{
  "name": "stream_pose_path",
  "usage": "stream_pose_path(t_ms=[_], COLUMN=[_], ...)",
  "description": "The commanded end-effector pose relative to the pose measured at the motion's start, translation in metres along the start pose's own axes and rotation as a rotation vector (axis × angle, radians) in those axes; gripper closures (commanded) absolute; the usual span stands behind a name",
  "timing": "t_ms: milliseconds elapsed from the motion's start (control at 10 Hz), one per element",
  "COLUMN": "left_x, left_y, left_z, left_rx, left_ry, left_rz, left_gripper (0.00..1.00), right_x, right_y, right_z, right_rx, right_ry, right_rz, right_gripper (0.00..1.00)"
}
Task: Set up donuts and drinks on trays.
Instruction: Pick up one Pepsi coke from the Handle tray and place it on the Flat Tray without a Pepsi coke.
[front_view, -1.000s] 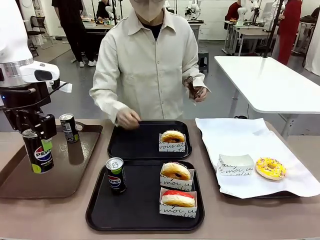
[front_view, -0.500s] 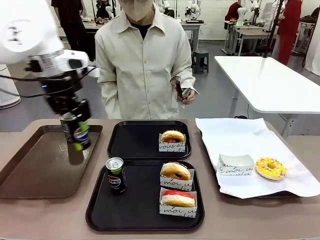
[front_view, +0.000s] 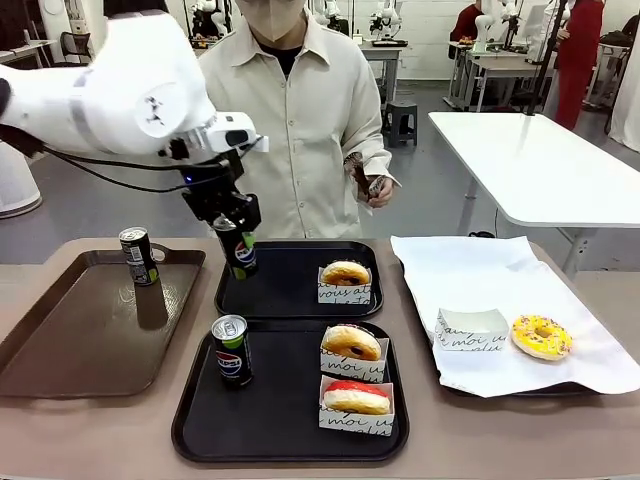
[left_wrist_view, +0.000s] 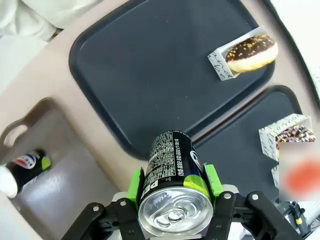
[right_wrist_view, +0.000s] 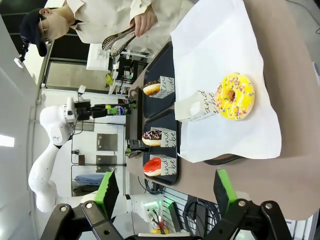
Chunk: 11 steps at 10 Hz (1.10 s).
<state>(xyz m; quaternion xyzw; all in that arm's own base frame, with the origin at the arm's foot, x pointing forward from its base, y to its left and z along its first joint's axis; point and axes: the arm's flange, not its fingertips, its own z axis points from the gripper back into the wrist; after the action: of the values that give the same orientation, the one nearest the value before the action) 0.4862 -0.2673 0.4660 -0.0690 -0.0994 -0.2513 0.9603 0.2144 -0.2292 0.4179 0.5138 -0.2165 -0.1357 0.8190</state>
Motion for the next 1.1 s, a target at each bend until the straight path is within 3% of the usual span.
stream_pose_path(t_ms=[0, 1000], left_x=[0.020, 0.043], left_y=[-0.010, -0.016], left_z=[-0.022, -0.094], left_rx=[0.039, 0.153], left_ry=[0.030, 0.151], left_rz=[0.019, -0.025], left_gripper=[0.42, 0.42], right_x=[0.000, 0.000], right_y=[-0.001, -0.001], right_z=[0.001, 0.001], right_rx=[0.016, 0.016], right_ry=[-0.003, -0.003], right_rz=[0.011, 0.011], right_gripper=[0.00, 0.00])
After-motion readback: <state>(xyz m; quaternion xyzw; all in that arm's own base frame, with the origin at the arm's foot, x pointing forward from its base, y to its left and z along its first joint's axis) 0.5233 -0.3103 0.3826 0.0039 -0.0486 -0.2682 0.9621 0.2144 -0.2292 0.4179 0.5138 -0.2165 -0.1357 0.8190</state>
